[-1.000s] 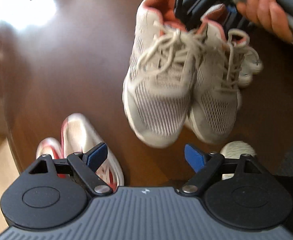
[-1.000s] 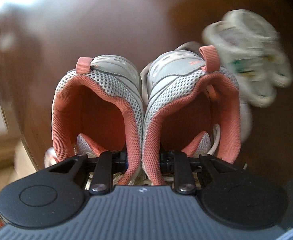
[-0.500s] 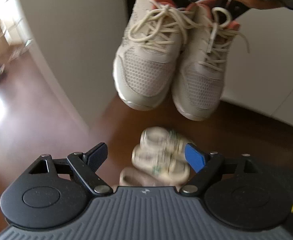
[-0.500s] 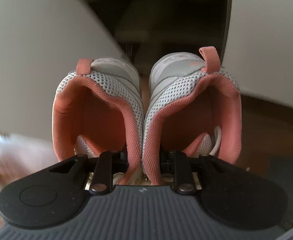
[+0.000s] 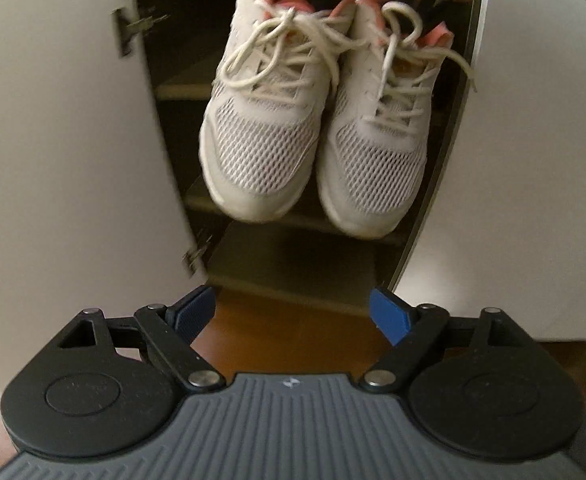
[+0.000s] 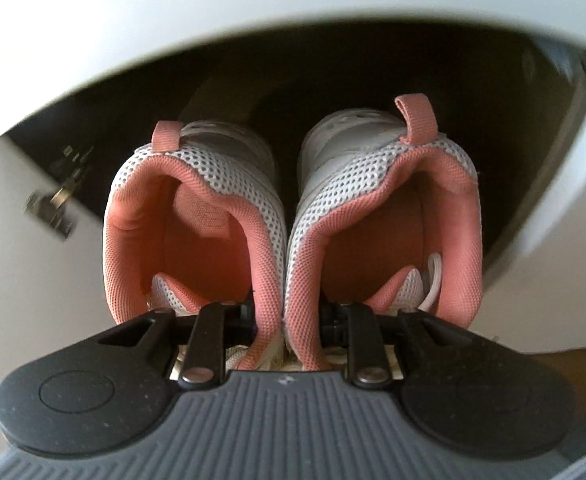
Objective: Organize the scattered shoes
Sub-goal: 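Carry the sneaker pair into the open white shoe cabinet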
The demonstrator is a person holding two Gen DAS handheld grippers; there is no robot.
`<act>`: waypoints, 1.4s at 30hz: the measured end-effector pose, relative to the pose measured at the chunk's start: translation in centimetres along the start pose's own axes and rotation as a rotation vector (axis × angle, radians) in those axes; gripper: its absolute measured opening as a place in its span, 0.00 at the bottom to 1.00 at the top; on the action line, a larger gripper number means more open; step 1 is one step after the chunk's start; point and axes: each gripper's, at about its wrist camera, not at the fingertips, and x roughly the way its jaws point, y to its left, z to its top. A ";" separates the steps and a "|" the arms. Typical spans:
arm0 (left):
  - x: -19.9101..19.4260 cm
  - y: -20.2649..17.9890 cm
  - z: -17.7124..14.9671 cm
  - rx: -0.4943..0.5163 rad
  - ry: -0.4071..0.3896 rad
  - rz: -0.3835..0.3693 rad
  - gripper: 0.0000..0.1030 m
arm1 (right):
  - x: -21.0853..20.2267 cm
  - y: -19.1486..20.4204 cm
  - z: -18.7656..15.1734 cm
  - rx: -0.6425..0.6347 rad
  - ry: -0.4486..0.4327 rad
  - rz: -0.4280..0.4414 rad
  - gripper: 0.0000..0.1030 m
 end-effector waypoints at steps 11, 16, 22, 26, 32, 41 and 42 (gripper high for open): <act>7.0 0.7 2.7 -0.100 -0.018 -0.087 0.84 | 3.1 3.8 1.2 -0.069 -0.079 -0.100 0.21; 8.9 0.5 2.1 -0.061 0.015 -0.132 0.91 | 3.3 5.5 1.6 -0.101 -0.065 -0.136 0.22; 10.8 -0.2 1.5 0.092 0.034 -0.110 0.91 | 3.7 7.0 2.2 -0.113 -0.081 -0.177 0.22; 11.0 1.4 2.9 0.053 0.014 -0.107 0.92 | 3.7 7.9 2.4 -0.115 -0.093 -0.196 0.23; 11.1 2.9 4.2 0.049 0.028 -0.088 0.91 | 3.7 9.1 2.7 -0.141 -0.120 -0.212 0.27; 10.3 3.9 4.9 0.099 0.044 -0.091 0.91 | 4.1 7.3 5.1 -0.136 -0.228 -0.132 0.37; 10.2 4.0 5.0 0.116 0.043 -0.089 0.91 | 4.1 6.7 5.4 -0.117 -0.254 -0.112 0.38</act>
